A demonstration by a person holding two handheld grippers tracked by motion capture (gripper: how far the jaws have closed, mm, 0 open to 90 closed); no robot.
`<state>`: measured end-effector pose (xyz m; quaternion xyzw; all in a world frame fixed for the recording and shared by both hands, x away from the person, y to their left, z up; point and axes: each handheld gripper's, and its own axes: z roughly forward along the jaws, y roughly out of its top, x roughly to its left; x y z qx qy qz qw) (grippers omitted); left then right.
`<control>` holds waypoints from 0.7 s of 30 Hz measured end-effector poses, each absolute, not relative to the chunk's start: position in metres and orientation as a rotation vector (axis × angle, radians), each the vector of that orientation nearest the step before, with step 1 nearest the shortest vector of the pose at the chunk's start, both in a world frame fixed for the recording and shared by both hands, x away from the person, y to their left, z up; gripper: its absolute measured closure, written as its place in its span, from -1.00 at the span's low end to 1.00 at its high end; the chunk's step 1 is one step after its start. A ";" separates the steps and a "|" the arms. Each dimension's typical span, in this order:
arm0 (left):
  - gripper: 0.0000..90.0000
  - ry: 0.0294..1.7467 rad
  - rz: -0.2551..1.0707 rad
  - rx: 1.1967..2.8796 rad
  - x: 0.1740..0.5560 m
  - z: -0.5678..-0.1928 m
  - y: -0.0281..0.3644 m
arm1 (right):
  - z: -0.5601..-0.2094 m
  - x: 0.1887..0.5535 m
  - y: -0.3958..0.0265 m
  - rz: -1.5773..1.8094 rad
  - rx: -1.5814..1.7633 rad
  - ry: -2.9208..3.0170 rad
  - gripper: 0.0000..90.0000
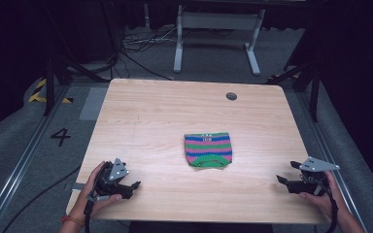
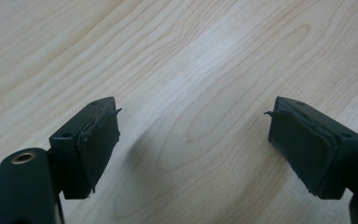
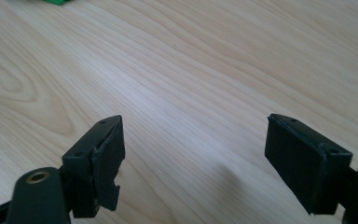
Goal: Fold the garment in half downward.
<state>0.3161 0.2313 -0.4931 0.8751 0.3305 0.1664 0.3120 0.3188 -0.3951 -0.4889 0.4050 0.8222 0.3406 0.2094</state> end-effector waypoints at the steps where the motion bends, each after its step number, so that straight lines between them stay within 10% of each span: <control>1: -0.64 0.901 0.419 2.279 0.315 -0.496 0.237 | -0.491 0.318 -0.400 0.943 1.149 2.276 -0.54; 21: -0.68 1.083 0.393 2.193 0.312 -0.499 0.255 | -0.507 0.323 -0.421 0.971 1.307 2.241 -0.67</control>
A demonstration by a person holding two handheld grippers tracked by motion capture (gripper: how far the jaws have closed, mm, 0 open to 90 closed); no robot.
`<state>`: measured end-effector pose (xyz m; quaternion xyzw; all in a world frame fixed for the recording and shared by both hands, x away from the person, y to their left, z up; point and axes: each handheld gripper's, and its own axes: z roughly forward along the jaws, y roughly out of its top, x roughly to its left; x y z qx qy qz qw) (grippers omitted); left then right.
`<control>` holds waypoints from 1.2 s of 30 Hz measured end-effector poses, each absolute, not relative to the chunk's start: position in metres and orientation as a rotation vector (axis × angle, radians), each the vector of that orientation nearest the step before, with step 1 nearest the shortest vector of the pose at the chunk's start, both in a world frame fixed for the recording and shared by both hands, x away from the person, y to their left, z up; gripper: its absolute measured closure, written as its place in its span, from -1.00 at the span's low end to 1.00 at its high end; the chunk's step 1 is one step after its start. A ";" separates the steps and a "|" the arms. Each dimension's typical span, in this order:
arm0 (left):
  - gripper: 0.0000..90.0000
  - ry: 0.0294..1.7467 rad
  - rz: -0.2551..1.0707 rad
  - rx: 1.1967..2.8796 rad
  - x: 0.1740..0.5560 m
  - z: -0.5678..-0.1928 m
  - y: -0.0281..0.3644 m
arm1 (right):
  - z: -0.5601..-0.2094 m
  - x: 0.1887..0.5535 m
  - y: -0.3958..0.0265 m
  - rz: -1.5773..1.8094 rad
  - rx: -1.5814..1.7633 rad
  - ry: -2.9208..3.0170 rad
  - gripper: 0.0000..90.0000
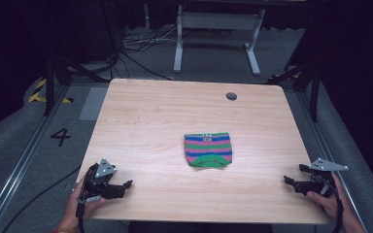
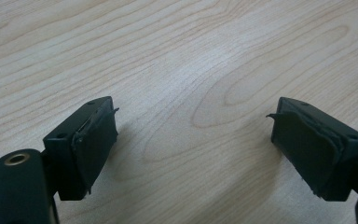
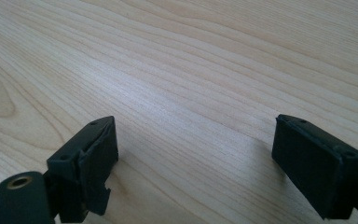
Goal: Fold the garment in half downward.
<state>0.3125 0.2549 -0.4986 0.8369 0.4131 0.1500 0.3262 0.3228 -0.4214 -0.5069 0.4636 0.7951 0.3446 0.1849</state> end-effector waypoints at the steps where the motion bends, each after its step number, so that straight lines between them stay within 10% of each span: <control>1: -0.68 1.084 0.393 2.192 0.312 -0.499 0.255 | -0.507 0.323 -0.421 0.972 1.307 2.240 -0.67; 36: -0.99 1.194 0.403 2.187 0.316 -0.500 0.252 | -0.507 0.324 -0.422 0.964 1.319 2.237 -0.72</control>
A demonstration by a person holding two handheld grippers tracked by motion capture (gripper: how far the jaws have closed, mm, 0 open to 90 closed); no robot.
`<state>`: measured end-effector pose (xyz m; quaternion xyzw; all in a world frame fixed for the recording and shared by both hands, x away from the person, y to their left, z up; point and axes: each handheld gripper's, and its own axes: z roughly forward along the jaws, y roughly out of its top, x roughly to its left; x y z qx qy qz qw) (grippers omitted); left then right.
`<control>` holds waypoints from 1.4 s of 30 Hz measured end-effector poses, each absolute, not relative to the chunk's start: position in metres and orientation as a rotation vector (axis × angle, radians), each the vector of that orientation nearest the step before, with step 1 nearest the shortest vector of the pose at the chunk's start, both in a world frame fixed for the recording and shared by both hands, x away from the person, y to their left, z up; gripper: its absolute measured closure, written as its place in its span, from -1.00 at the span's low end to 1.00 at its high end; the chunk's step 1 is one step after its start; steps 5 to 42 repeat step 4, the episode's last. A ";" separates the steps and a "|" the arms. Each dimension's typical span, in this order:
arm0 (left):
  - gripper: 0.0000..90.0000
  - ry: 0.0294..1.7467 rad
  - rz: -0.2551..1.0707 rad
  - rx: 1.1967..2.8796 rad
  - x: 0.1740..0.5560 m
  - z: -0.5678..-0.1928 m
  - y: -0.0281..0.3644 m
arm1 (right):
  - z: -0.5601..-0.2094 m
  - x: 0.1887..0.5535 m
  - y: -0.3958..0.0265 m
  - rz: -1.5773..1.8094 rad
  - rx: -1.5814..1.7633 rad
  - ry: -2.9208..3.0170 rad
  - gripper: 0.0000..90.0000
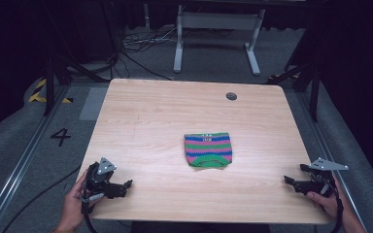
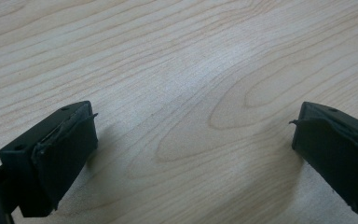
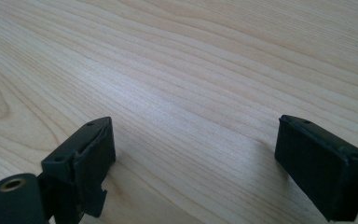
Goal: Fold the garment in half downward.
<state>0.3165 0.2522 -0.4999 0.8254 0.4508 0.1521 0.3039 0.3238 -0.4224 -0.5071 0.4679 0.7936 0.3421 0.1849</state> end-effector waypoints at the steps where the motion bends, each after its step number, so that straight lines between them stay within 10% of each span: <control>1: -0.99 1.197 0.400 2.186 0.316 -0.500 0.252 | -0.507 0.324 -0.422 0.965 1.319 2.237 -0.72; 42: -0.99 1.196 0.402 2.188 0.316 -0.500 0.252 | -0.507 0.324 -0.422 0.965 1.318 2.236 -0.72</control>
